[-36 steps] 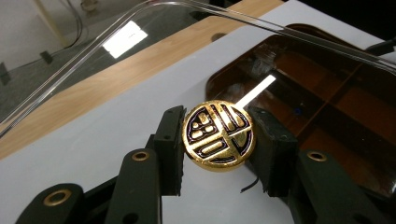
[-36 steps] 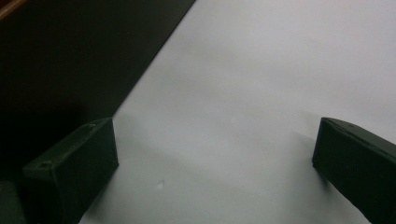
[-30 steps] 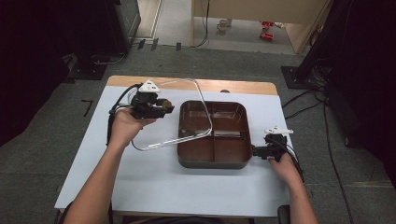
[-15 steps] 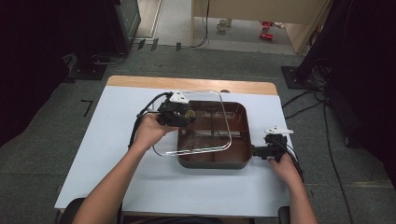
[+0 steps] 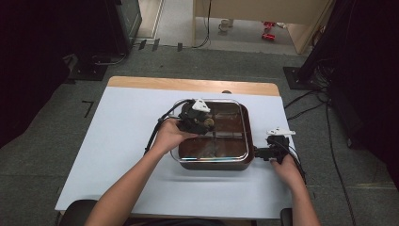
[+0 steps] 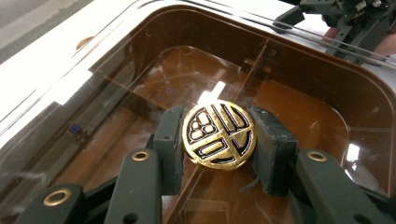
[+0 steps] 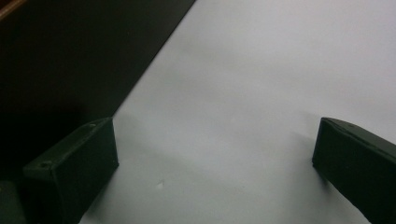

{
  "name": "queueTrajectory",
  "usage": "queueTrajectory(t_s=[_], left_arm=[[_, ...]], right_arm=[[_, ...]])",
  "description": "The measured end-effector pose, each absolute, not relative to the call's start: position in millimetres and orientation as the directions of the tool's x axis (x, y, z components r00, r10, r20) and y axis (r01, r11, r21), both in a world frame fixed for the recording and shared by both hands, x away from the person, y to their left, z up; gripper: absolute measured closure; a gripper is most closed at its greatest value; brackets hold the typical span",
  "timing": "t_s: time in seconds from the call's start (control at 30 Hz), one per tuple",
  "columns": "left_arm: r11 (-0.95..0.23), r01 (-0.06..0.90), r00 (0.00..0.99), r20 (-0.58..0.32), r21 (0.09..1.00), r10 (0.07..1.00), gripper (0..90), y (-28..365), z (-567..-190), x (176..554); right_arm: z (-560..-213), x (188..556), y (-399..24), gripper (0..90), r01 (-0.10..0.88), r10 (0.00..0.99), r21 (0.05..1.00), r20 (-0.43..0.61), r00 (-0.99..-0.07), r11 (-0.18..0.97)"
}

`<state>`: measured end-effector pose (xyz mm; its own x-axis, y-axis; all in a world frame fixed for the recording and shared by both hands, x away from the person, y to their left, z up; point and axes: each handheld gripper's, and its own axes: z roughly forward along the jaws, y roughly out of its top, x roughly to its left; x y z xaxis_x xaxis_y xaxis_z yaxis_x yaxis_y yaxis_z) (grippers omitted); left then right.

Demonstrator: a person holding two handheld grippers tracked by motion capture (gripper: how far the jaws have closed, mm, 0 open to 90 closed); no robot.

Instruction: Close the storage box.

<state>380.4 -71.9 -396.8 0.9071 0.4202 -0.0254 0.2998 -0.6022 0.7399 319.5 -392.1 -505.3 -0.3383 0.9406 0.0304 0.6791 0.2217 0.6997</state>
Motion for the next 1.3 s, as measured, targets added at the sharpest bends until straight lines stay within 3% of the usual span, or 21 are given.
queueTrajectory(t_s=[0.53, 1.2, 1.3], left_arm=[[-0.657, 0.280, 0.920, 0.002, 0.700, 0.393, 59.3, -105.0, -415.3, 385.4], [-0.663, 0.280, 0.922, -0.002, 0.694, 0.388, 58.2, -102.6, -421.7, 390.4], [-0.665, 0.290, 0.924, -0.019, 0.689, 0.383, 53.9, -102.1, -421.1, 390.6]], right_arm=[[-505.6, 319.6, -392.2, 0.0, 0.676, 0.940, 0.702, 0.028, -0.339, 0.223], [-505.4, 319.4, -392.1, 0.0, 0.678, 0.940, 0.700, 0.027, -0.339, 0.224], [-505.4, 319.4, -392.1, 0.0, 0.678, 0.940, 0.700, 0.028, -0.339, 0.224]])
